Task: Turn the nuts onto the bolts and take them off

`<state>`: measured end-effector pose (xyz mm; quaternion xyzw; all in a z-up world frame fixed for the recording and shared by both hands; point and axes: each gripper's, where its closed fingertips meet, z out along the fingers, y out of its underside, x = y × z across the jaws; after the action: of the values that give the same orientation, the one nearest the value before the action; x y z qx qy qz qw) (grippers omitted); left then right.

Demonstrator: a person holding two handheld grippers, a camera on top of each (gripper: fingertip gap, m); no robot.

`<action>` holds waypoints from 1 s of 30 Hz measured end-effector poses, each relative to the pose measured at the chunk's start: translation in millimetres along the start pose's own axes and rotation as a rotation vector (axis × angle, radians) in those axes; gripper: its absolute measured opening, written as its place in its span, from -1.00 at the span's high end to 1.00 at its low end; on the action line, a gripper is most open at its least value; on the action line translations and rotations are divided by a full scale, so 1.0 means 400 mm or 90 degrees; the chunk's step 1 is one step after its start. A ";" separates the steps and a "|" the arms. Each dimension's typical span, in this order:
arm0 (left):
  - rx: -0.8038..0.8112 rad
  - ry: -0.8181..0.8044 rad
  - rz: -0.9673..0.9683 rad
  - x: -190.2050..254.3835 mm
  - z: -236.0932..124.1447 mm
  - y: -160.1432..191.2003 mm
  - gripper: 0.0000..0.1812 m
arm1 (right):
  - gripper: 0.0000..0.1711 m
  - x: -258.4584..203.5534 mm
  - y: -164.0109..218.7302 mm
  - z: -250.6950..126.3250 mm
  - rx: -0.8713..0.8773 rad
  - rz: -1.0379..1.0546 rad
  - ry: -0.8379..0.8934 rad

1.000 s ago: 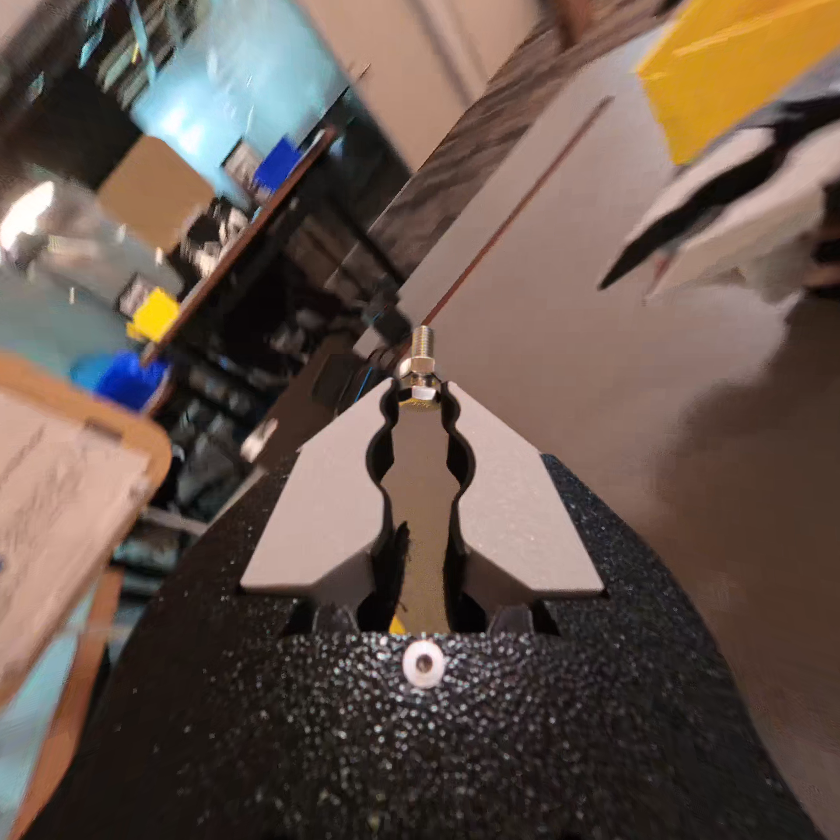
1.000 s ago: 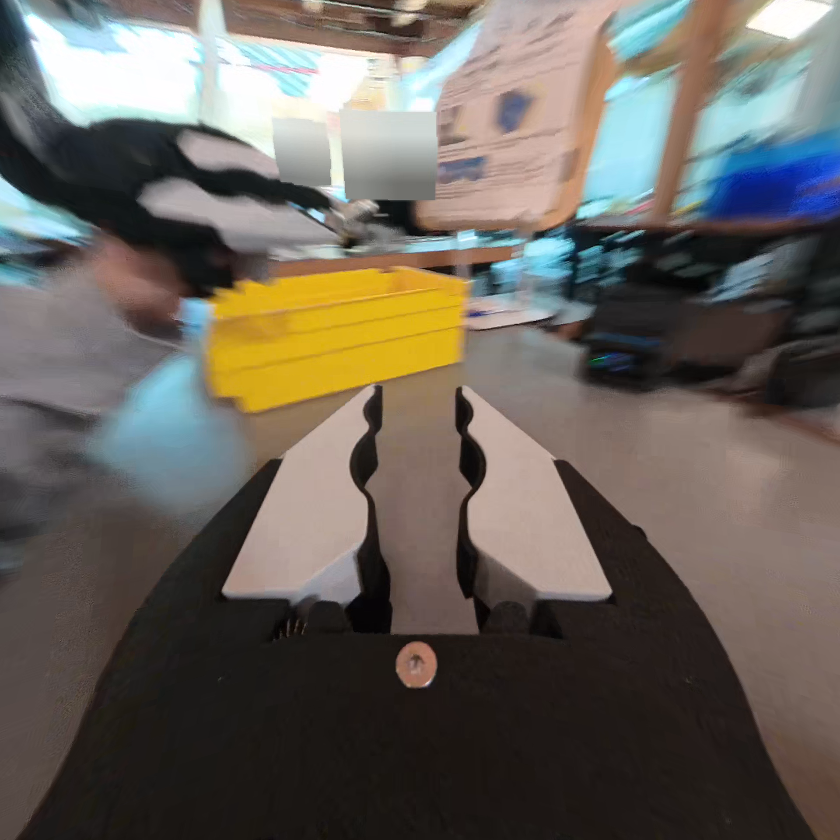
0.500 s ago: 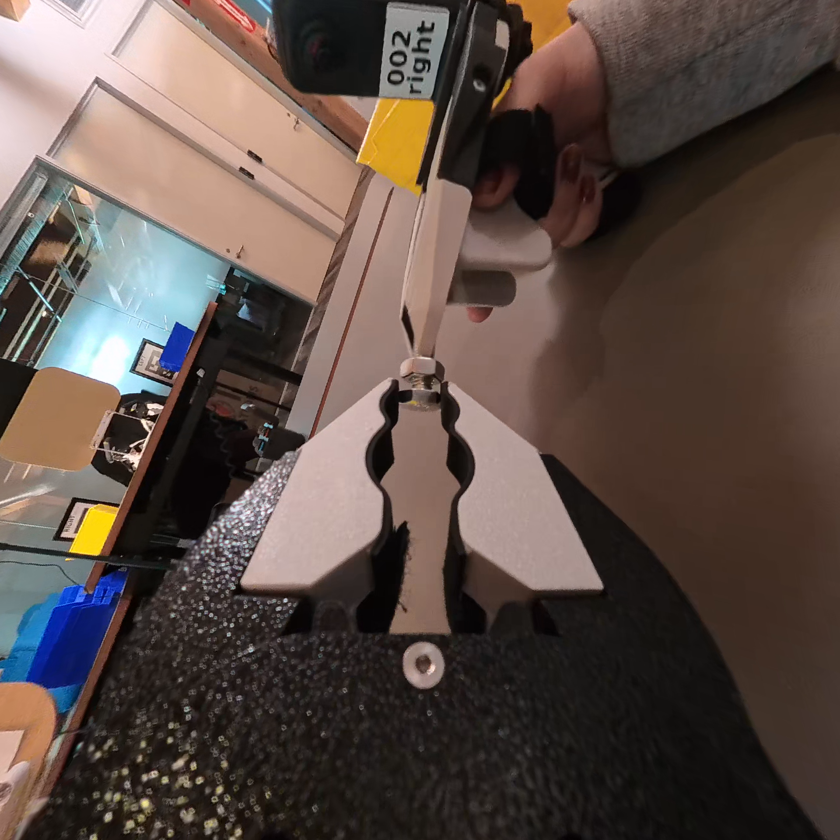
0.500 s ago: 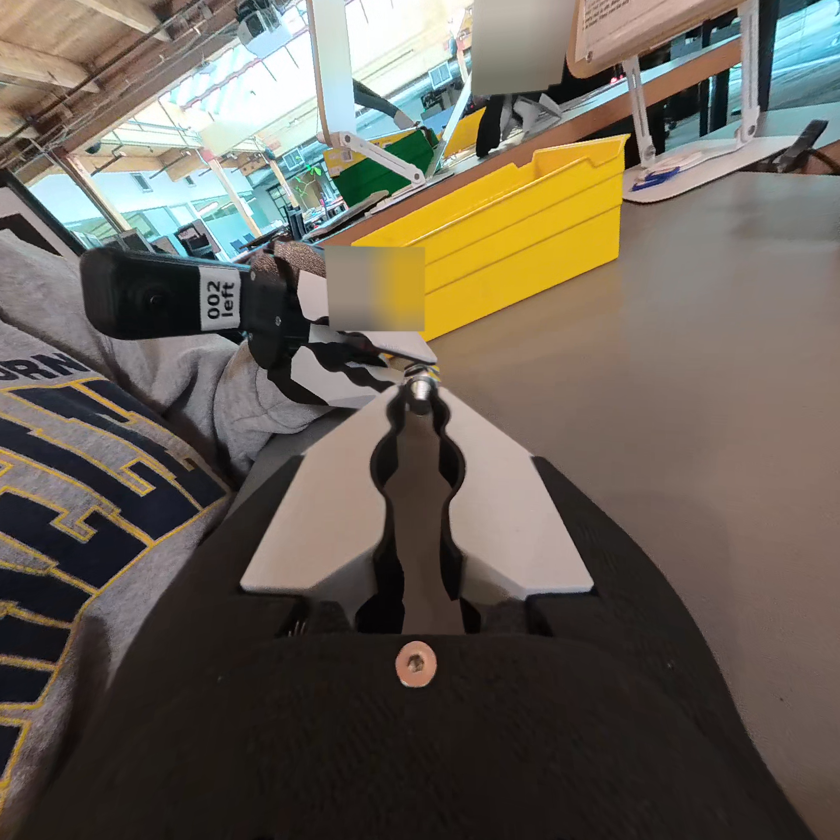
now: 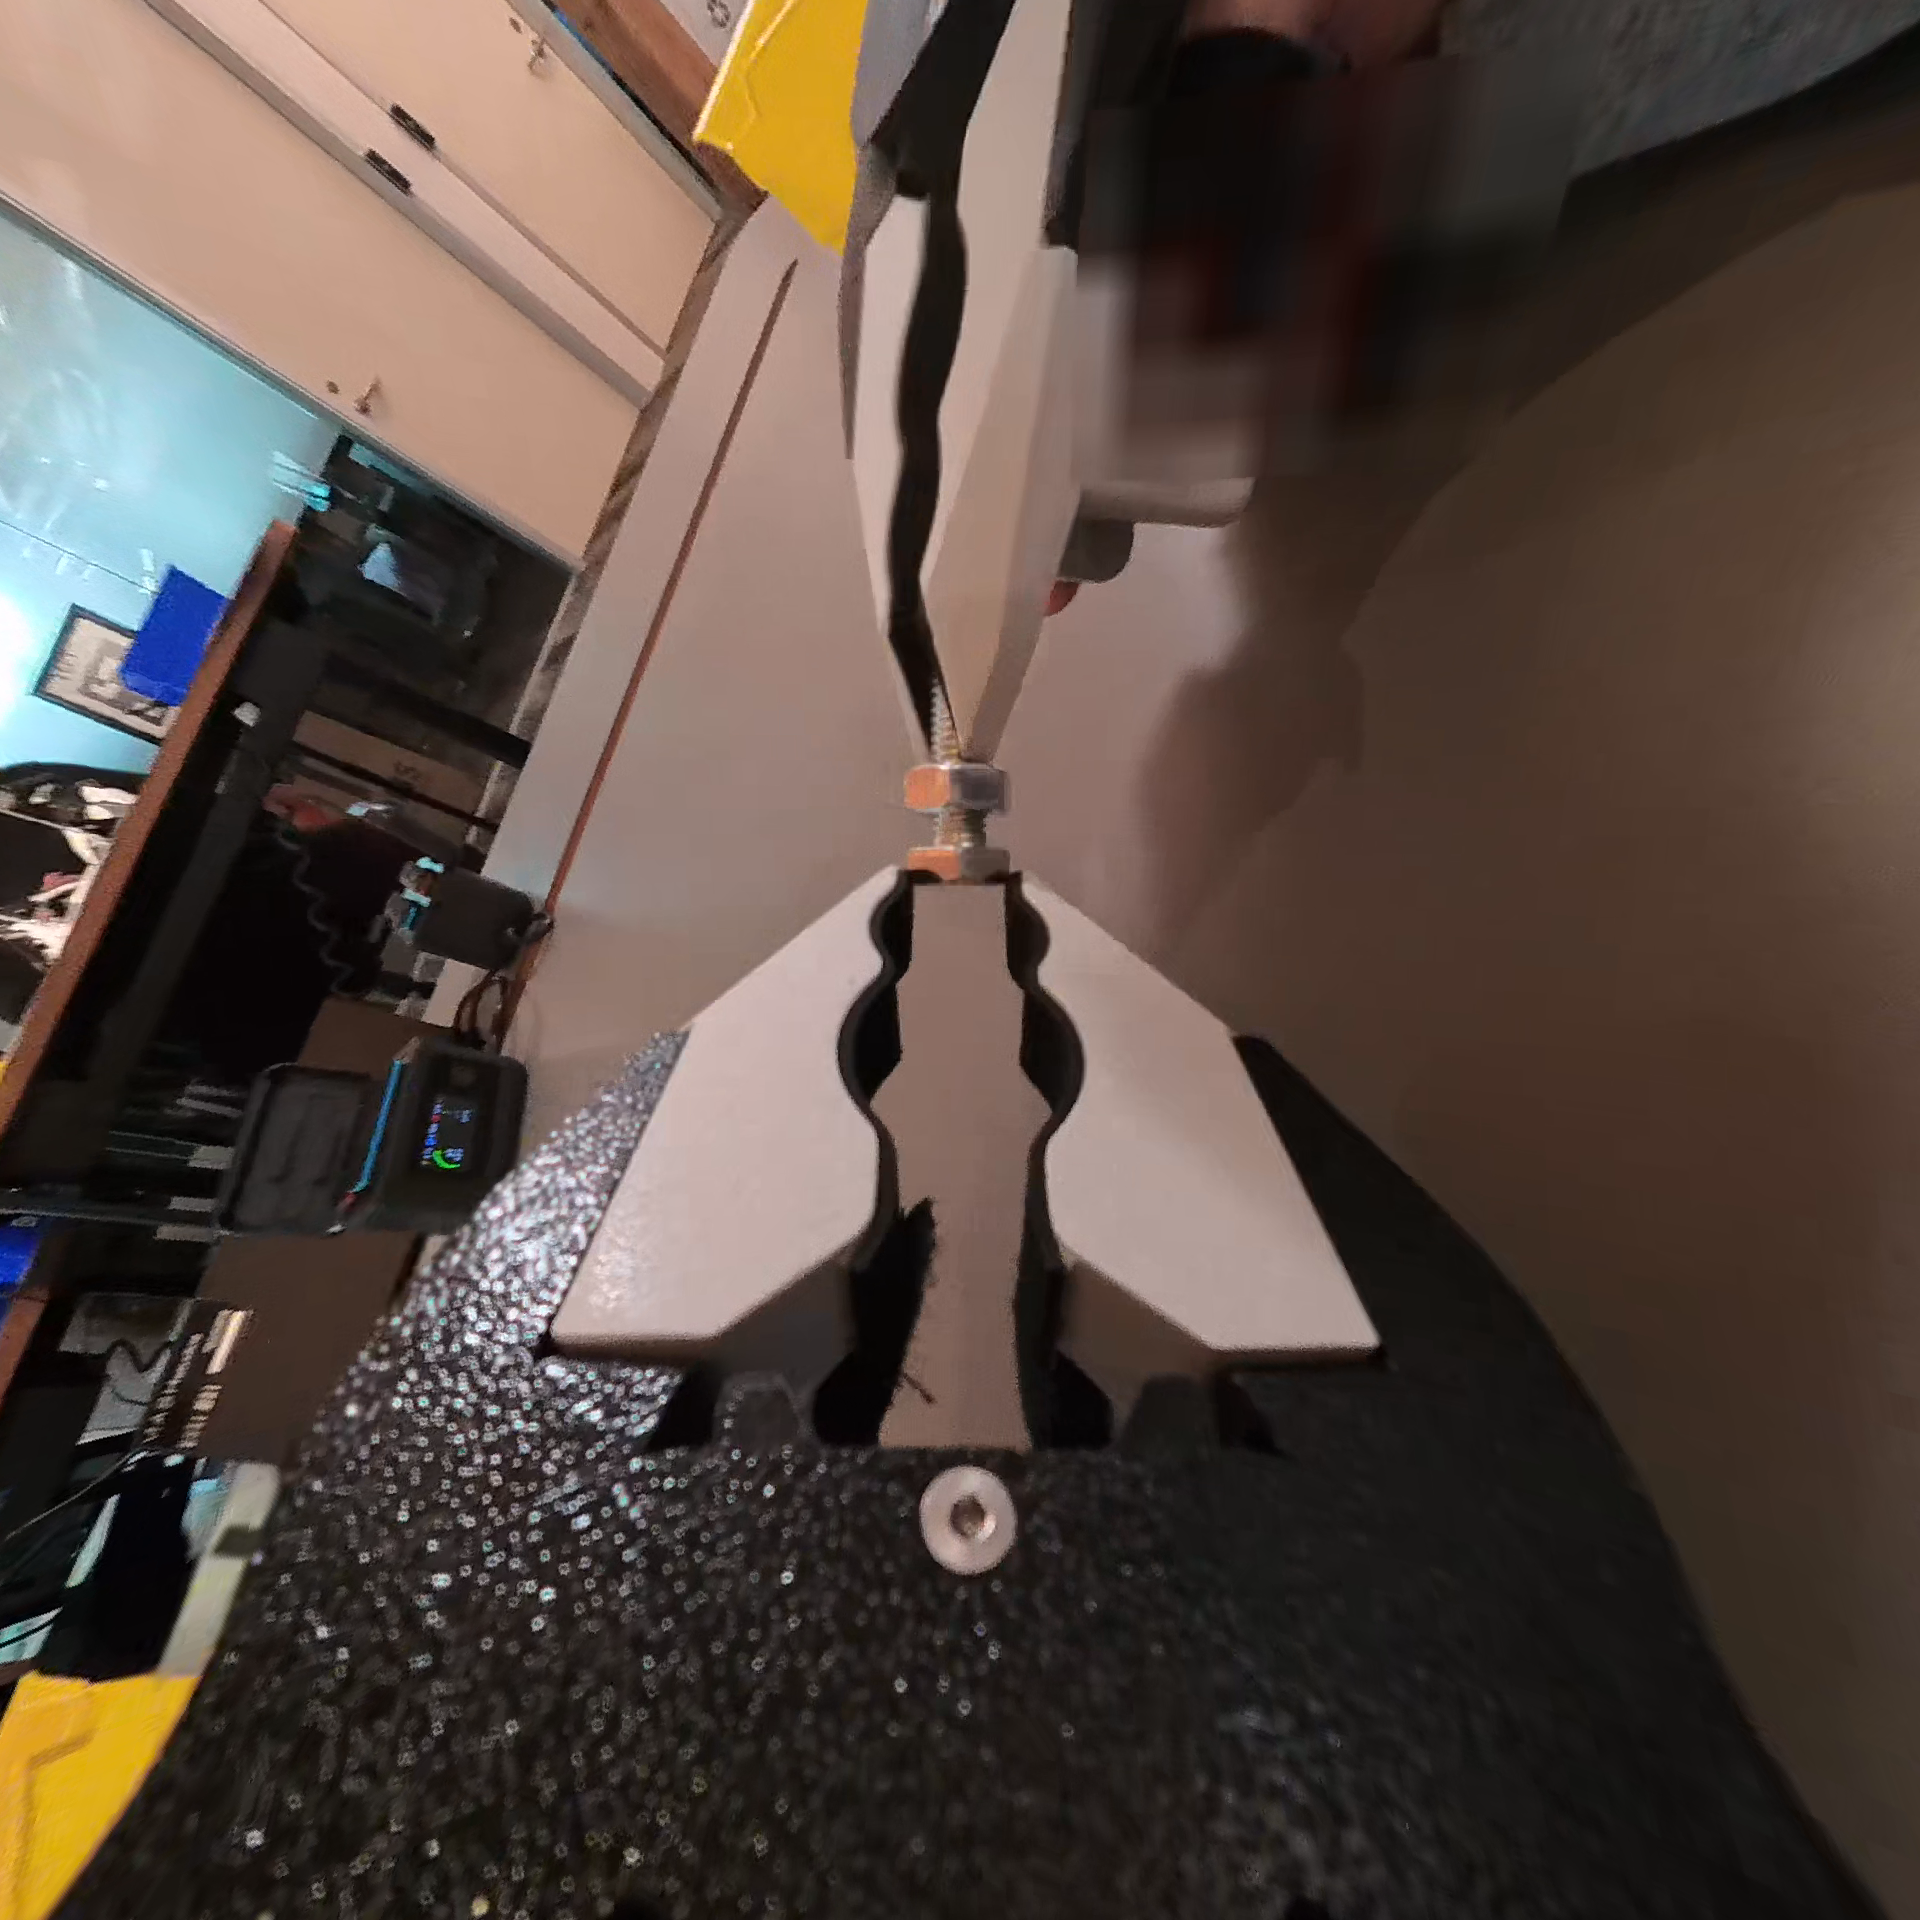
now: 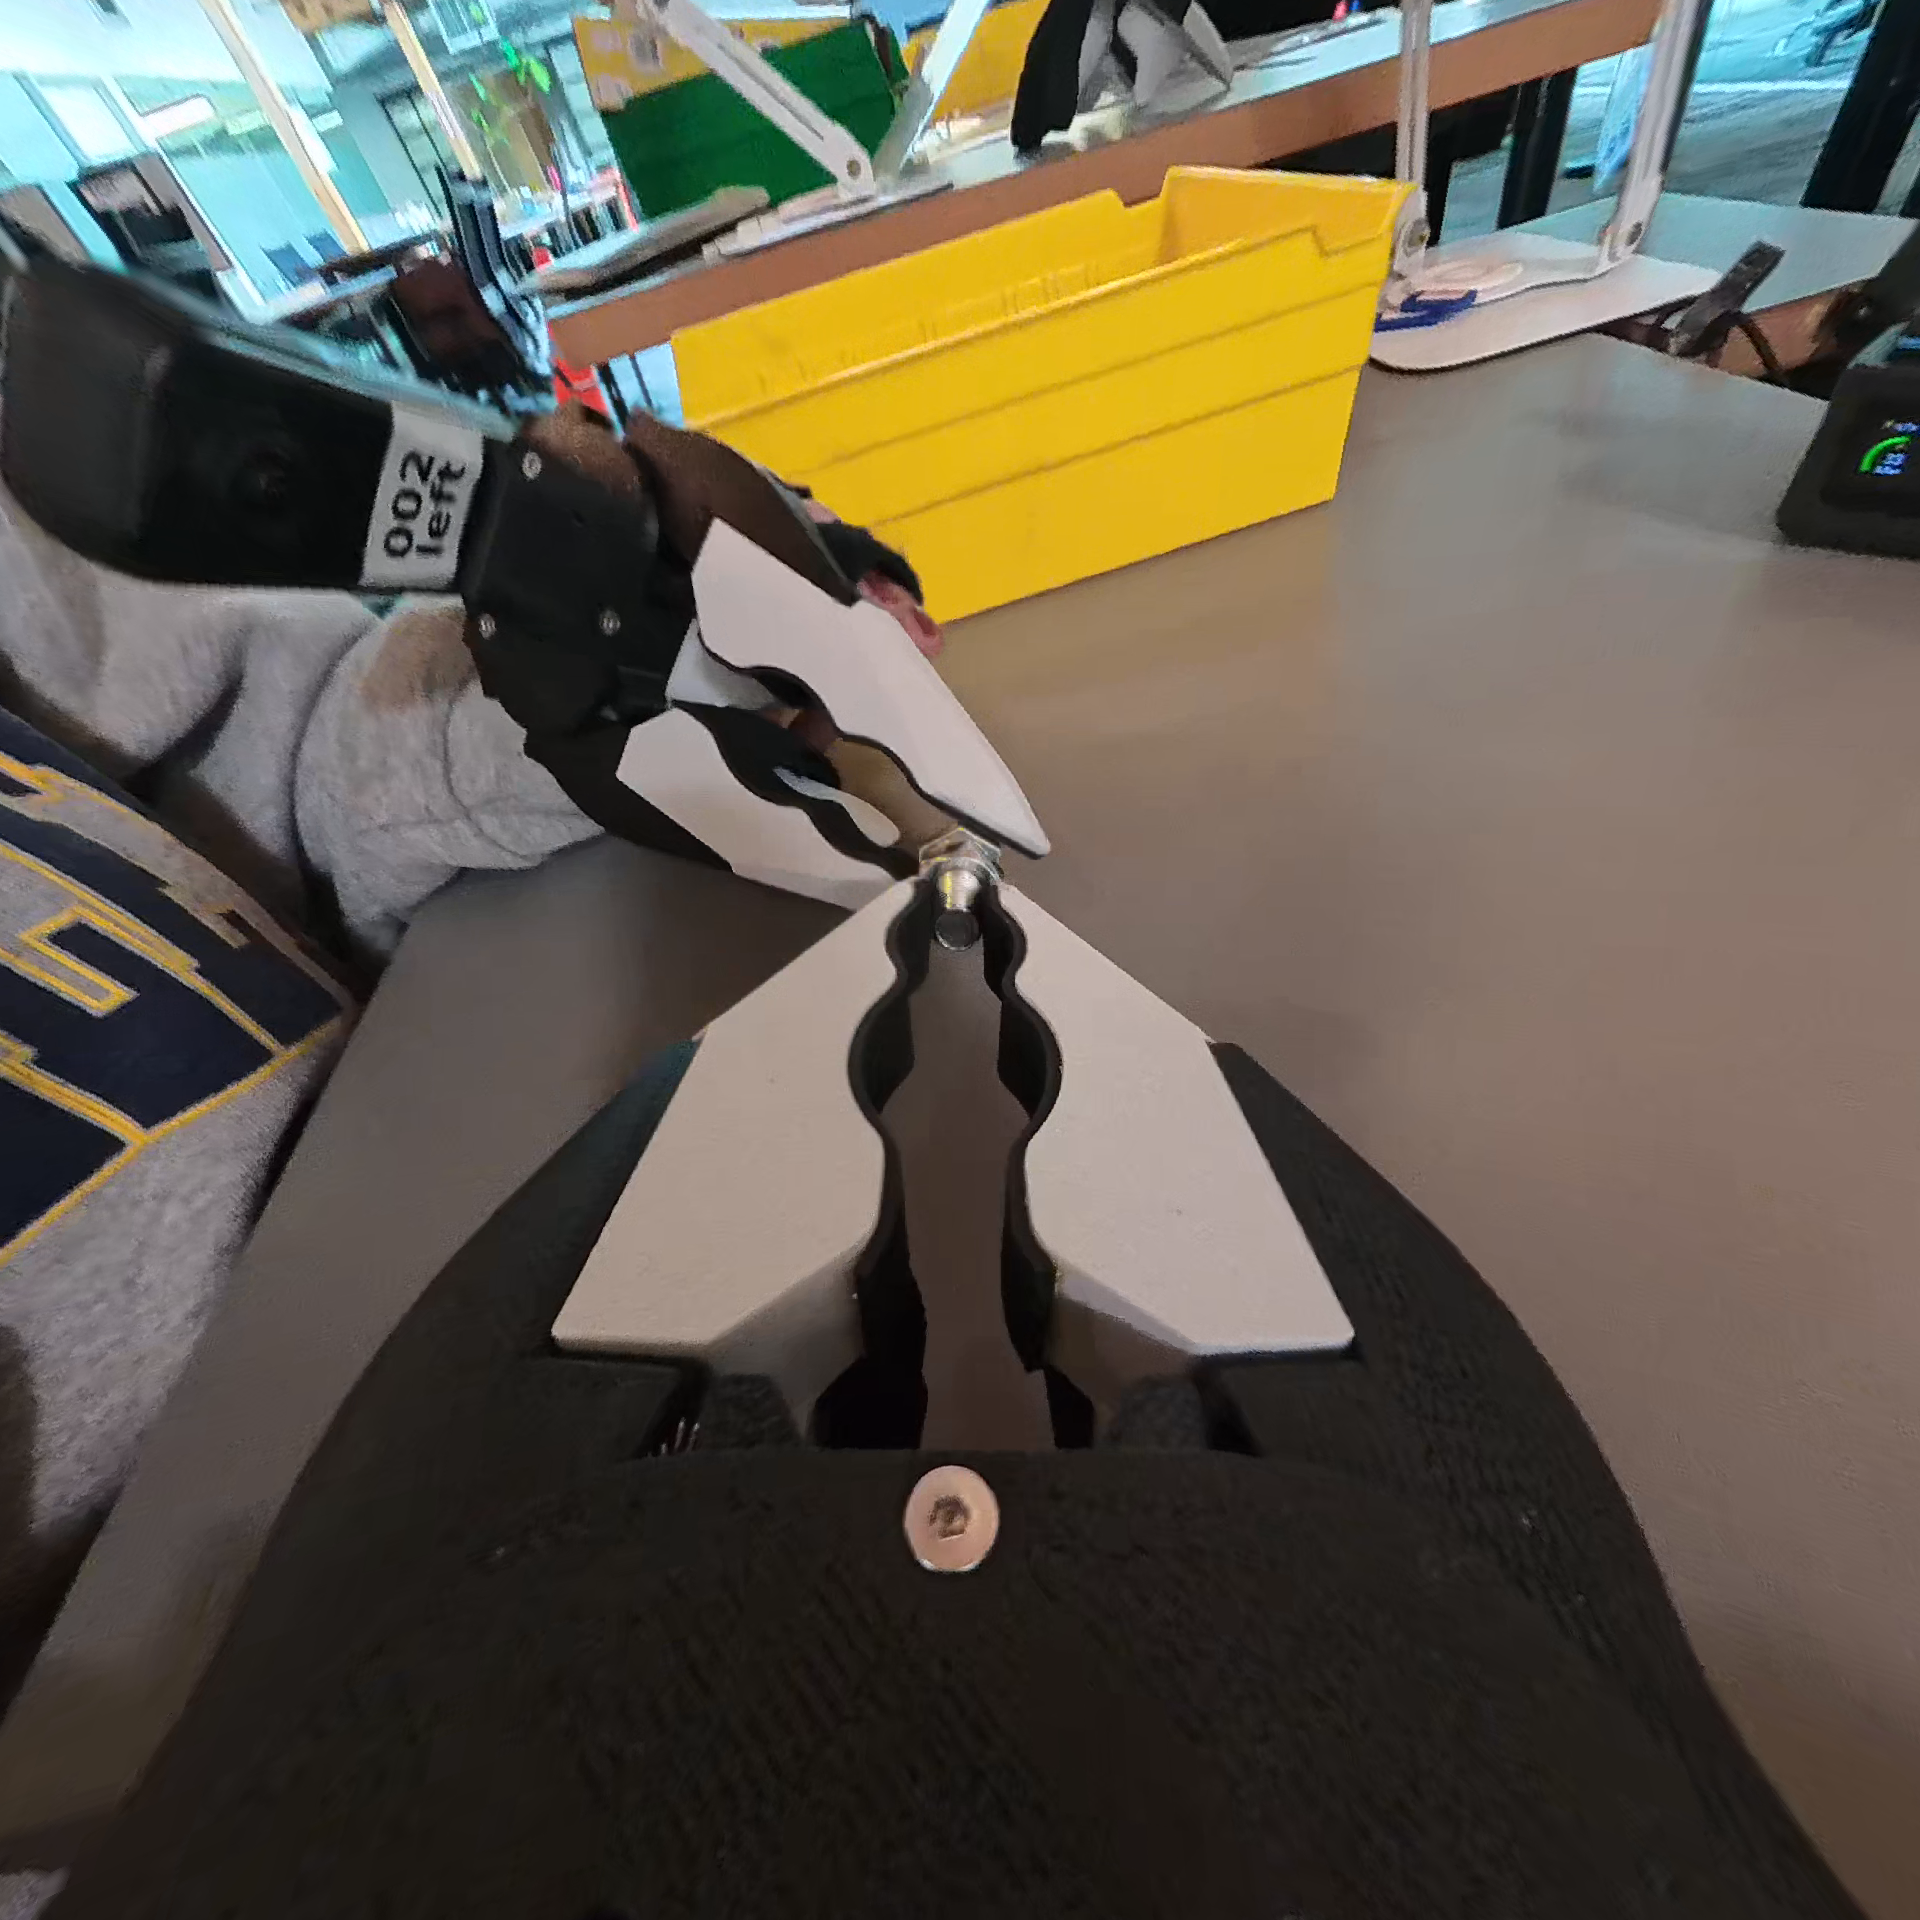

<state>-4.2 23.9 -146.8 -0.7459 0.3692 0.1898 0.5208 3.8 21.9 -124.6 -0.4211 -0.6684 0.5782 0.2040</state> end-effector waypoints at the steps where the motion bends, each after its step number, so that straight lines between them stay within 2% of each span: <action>1: 0.002 0.015 -0.006 0.007 -0.006 0.000 0.82 | 0.91 -0.003 0.004 0.002 -0.010 -0.016 0.001; 4: 0.001 0.048 -0.025 0.024 -0.019 0.004 0.82 | 0.91 -0.012 0.016 0.008 -0.034 -0.060 0.008; 10: -0.024 0.026 -0.003 0.012 -0.041 0.020 0.82 | 0.90 0.002 0.019 0.008 -0.039 -0.048 0.036; 13: -0.042 0.020 0.049 0.020 -0.049 0.041 0.82 | 0.64 0.011 0.040 0.004 -0.068 0.004 0.045; 16: -0.045 0.023 0.111 0.045 -0.045 0.055 0.82 | 0.61 0.011 0.099 0.009 -0.165 0.011 0.050; 19: -0.068 0.017 0.150 0.051 -0.036 0.078 0.82 | 0.58 -0.006 0.117 0.024 -0.200 -0.017 0.042; 25: -0.052 0.024 0.114 0.048 -0.039 0.079 0.82 | 0.57 0.003 0.112 0.030 -0.196 -0.031 0.063; 30: -0.056 0.025 0.133 0.053 -0.042 0.081 0.82 | 0.54 0.001 0.109 0.046 -0.201 -0.072 0.078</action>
<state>-16.2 -4.9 -175.2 -0.7289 0.4465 0.2447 0.4577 3.7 10.3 -170.3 -0.4440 -0.7598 0.4270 0.2079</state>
